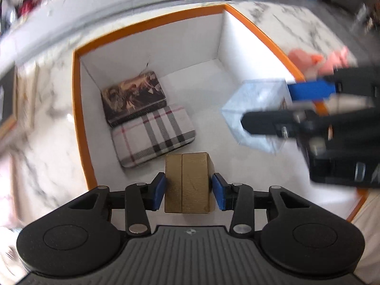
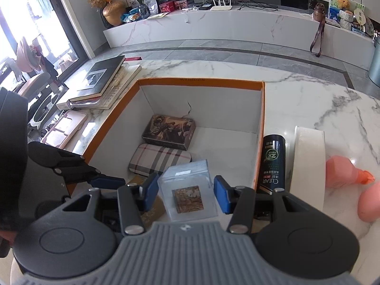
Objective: Organize rigid objects
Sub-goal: 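Lower the kraft box into the orange box and open left tool while right holds clear cube, then lower the clear cube box beside the kraft box and open the right tool, then withdraw both tools from the orange box toward the table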
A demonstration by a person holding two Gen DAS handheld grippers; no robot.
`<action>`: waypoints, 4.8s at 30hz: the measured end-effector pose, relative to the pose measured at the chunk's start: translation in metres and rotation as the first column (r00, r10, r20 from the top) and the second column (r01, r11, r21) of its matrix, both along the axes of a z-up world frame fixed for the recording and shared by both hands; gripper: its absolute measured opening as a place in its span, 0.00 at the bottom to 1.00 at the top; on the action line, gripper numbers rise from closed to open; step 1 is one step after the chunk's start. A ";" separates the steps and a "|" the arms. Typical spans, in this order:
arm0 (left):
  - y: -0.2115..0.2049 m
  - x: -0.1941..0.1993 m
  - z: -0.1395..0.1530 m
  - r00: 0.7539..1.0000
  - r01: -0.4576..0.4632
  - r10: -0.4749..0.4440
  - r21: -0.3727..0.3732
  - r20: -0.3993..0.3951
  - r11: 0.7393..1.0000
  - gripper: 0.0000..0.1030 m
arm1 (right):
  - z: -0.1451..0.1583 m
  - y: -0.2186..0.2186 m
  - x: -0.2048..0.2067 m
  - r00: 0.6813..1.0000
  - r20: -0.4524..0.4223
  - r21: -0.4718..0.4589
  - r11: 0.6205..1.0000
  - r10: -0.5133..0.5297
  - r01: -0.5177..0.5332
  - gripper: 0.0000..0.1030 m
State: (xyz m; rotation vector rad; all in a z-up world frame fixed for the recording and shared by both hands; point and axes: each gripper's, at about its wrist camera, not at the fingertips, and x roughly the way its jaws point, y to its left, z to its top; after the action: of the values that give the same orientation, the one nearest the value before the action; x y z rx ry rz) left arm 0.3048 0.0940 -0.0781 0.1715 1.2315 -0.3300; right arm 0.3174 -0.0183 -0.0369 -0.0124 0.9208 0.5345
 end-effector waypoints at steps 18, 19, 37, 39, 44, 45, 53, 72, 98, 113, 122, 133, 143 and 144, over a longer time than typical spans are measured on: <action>-0.009 -0.010 0.000 0.998 0.059 -0.062 0.088 0.028 0.994 0.33 | 0.002 -0.003 -0.003 1.000 0.003 0.001 1.000 0.005 -0.005 0.50; -0.007 -0.009 0.002 0.998 0.056 -0.059 0.085 0.029 0.995 0.29 | 0.002 -0.003 -0.002 1.000 0.003 0.002 1.000 0.004 -0.004 0.50; 0.010 -0.014 0.023 0.994 0.011 -0.028 0.153 0.103 0.988 0.10 | -0.003 0.009 -0.006 0.999 -0.025 0.045 0.999 0.023 -0.021 0.50; 0.014 -0.021 0.035 0.990 0.018 -0.037 0.141 0.137 0.990 0.11 | -0.006 0.013 -0.007 0.999 -0.039 0.048 0.999 0.027 -0.025 0.50; 0.028 -0.039 0.056 0.976 0.037 -0.061 0.119 0.207 0.992 0.41 | -0.022 0.023 -0.003 0.994 -0.106 0.029 1.000 -0.008 0.011 0.50; 0.030 -0.040 0.057 0.976 0.028 -0.052 0.116 0.212 0.993 0.46 | -0.026 0.025 -0.002 0.993 -0.120 0.027 0.999 -0.018 0.022 0.50; 0.057 -0.044 0.035 0.993 -0.035 0.031 0.034 0.113 0.999 0.53 | -0.055 0.037 0.006 0.967 -0.244 0.027 0.996 -0.080 0.089 0.51; 0.075 -0.056 0.022 0.993 -0.043 0.053 -0.097 0.103 0.994 0.30 | -0.055 0.095 -0.003 0.920 -0.275 -0.217 0.913 0.281 -0.344 0.65; 0.078 -0.058 0.022 0.993 -0.039 0.053 -0.131 0.109 0.991 0.29 | -0.049 0.102 0.014 0.930 -0.246 -0.231 0.916 0.272 -0.329 0.59; 0.079 -0.057 0.023 0.993 -0.041 0.056 -0.136 0.103 0.990 0.29 | -0.043 0.094 0.017 0.940 -0.235 -0.163 0.943 0.247 -0.288 0.62; 0.076 -0.059 0.025 0.992 -0.038 0.051 -0.115 0.113 0.993 0.29 | -0.046 0.091 0.005 0.930 -0.200 -0.268 0.896 0.309 -0.355 0.29; 0.078 -0.059 0.030 0.991 -0.040 0.053 -0.104 0.127 0.994 0.29 | -0.048 0.087 0.017 0.939 -0.189 -0.247 0.911 0.288 -0.329 0.26; 0.059 -0.071 0.079 0.967 -0.060 0.080 -0.087 0.243 0.994 0.29 | 0.013 0.045 -0.022 0.961 -0.064 -0.154 0.949 0.269 -0.276 0.32; 0.054 -0.072 0.083 0.967 -0.052 0.075 -0.099 0.244 0.994 0.29 | 0.022 0.034 -0.025 0.967 -0.044 -0.134 0.958 0.251 -0.255 0.33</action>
State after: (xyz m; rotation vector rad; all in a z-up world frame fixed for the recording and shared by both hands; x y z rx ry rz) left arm 0.2329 0.1478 0.0050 0.0904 0.9703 -0.2990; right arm 0.2922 0.0162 -0.0151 -0.2531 0.9870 0.7083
